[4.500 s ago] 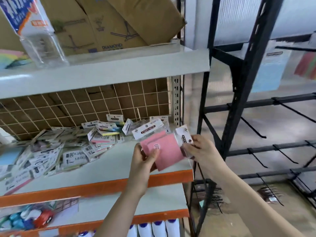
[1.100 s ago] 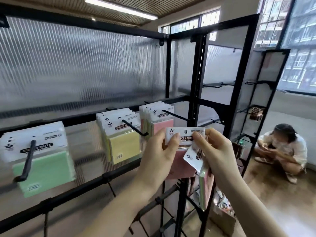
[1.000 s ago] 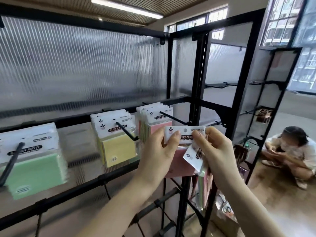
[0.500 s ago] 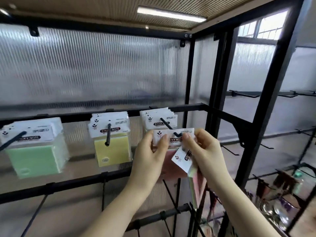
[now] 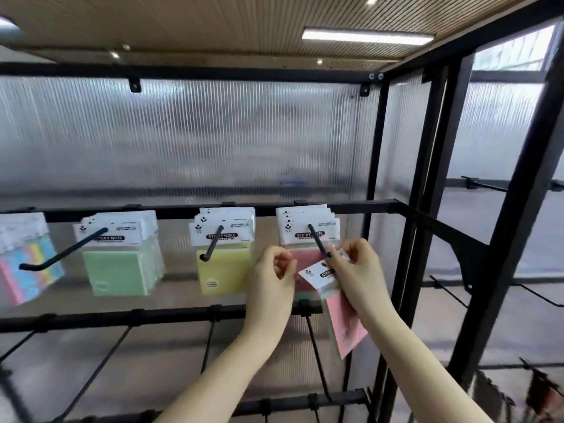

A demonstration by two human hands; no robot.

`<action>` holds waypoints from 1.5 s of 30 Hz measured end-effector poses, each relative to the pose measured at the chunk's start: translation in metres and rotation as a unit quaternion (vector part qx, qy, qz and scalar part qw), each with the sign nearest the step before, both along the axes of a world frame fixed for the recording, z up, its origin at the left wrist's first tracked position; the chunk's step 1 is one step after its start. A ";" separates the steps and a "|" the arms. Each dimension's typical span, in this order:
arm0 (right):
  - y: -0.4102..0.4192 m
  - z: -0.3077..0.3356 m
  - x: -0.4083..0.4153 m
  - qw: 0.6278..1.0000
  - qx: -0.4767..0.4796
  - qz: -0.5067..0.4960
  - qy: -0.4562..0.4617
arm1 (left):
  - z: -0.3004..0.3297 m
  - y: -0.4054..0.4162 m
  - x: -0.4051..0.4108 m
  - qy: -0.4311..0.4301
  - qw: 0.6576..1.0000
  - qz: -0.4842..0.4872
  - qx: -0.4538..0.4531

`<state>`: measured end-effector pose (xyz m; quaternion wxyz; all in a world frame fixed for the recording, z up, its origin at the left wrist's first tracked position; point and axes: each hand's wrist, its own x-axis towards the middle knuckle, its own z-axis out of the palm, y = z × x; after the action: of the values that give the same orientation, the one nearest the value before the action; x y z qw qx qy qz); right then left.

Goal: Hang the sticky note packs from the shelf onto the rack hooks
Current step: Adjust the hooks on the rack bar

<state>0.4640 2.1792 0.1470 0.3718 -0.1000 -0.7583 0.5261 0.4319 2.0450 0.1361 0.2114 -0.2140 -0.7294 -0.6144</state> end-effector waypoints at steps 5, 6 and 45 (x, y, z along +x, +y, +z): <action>0.000 0.001 -0.007 1.000 -0.003 -0.009 -0.011 | -0.002 0.002 0.002 0.009 1.000 0.002 -0.025; 0.000 0.002 -0.008 1.000 -0.003 -0.010 -0.015 | -0.003 0.002 0.003 0.011 0.999 0.008 -0.035; -0.038 0.021 0.070 0.956 0.068 0.075 0.275 | 0.047 -0.027 0.065 0.092 0.986 -0.126 0.064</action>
<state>0.5340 2.1414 0.1683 0.5310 0.1314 -0.6659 0.5073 0.4972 2.0178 0.1827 0.2111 -0.3459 -0.6332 -0.6594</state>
